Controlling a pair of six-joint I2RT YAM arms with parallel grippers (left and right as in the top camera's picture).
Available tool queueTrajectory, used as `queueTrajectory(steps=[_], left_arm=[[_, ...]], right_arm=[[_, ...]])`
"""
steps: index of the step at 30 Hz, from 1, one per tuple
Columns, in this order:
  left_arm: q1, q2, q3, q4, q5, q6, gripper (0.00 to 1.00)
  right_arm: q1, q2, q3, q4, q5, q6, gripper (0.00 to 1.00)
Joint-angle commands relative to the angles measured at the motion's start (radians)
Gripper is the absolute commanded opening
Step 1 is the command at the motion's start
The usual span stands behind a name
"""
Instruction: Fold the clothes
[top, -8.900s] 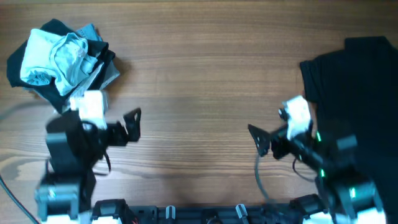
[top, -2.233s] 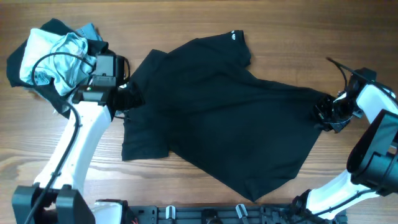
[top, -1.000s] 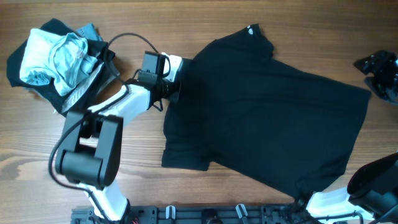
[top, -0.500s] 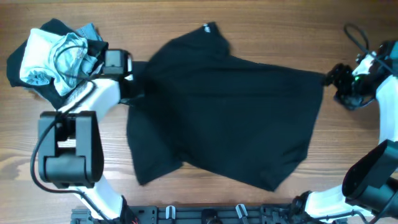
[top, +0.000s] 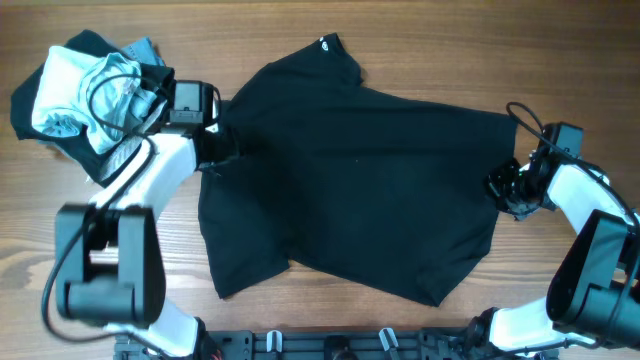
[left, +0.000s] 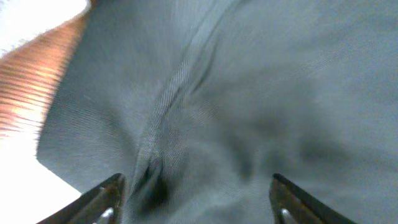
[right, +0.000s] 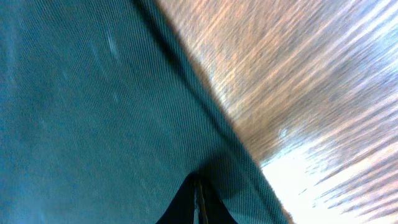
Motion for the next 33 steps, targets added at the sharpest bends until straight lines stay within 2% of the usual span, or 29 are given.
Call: queueTrajectory(steps=[1,4,8,11,12,13,14,16,18,20,23,24,25,26,28,31,33], left_arm=[[0.002,-0.134,-0.005,-0.006,0.003,0.003,0.79],[0.002,-0.191,-0.005,-0.008,0.006,0.003,0.82],[0.002,-0.212,-0.005,-0.004,0.079,0.008,0.82],[0.001,-0.209,-0.005,0.026,0.142,0.024,0.77],[-0.001,-0.208,-0.005,0.059,0.175,0.063,0.68],[-0.005,-0.206,-0.005,0.083,0.186,0.089,0.57],[-0.011,-0.203,-0.005,0.11,0.185,0.117,0.5],[-0.03,-0.185,-0.005,0.149,0.185,0.18,0.27],[-0.045,-0.154,-0.005,0.157,0.185,0.218,0.18],[-0.053,-0.119,-0.005,0.142,0.185,0.217,0.17],[-0.055,-0.1,-0.005,0.122,0.185,0.217,0.27],[-0.055,-0.101,-0.005,0.125,0.185,0.217,0.34],[-0.055,-0.106,-0.005,0.128,0.185,0.217,0.36],[-0.055,-0.108,-0.005,0.13,0.185,0.217,0.38],[-0.055,-0.109,-0.005,0.127,0.185,0.216,0.43],[-0.055,-0.109,-0.005,0.111,0.185,0.216,0.44],[-0.055,-0.109,-0.005,0.101,0.185,0.216,0.44]], right_arm=[[-0.047,0.017,-0.026,0.09,0.301,0.061,0.04],[-0.13,0.017,-0.018,0.188,0.294,0.039,0.04],[-0.208,0.017,0.029,0.229,0.257,-0.043,0.04],[-0.248,0.013,0.09,0.227,0.134,-0.139,0.15],[-0.257,0.006,0.124,0.214,0.033,-0.192,0.38],[-0.261,-0.002,0.149,0.198,-0.055,-0.228,0.47],[-0.262,-0.013,0.171,0.179,-0.14,-0.257,0.51],[-0.262,-0.049,0.2,0.133,-0.326,-0.275,0.53],[-0.255,-0.087,0.201,0.076,-0.46,-0.269,0.53],[-0.231,-0.105,0.201,-0.059,-0.467,-0.235,0.53],[-0.174,-0.099,0.18,-0.263,-0.344,-0.213,0.53],[-0.129,-0.091,0.146,-0.336,-0.216,-0.175,0.52],[-0.105,-0.087,0.122,-0.346,-0.169,-0.164,0.53],[-0.084,-0.084,0.095,-0.344,-0.135,-0.159,0.57],[-0.054,-0.073,0.04,-0.322,-0.029,-0.104,0.73],[-0.054,-0.06,0.018,-0.295,0.074,-0.092,0.81],[-0.054,-0.052,0.018,-0.288,0.146,-0.066,0.83]])
